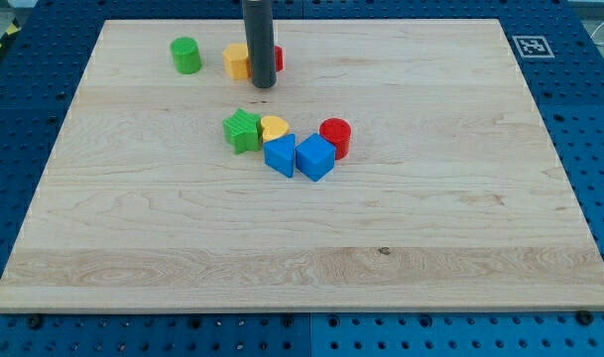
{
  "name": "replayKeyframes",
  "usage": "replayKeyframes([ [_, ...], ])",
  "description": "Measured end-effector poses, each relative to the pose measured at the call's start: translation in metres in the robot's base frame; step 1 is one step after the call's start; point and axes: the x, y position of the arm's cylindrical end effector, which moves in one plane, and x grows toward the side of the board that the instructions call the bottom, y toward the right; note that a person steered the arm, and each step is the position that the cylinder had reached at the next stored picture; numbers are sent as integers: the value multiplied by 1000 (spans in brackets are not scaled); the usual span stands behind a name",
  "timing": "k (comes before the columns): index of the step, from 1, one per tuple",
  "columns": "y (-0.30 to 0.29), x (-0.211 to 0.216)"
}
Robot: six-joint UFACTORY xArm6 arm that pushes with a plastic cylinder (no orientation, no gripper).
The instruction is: Push the red star towards the top center
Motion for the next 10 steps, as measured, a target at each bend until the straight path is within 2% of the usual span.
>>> replayKeyframes([
  [2,-33,0],
  [6,-33,-19],
  [10,2,-13],
])
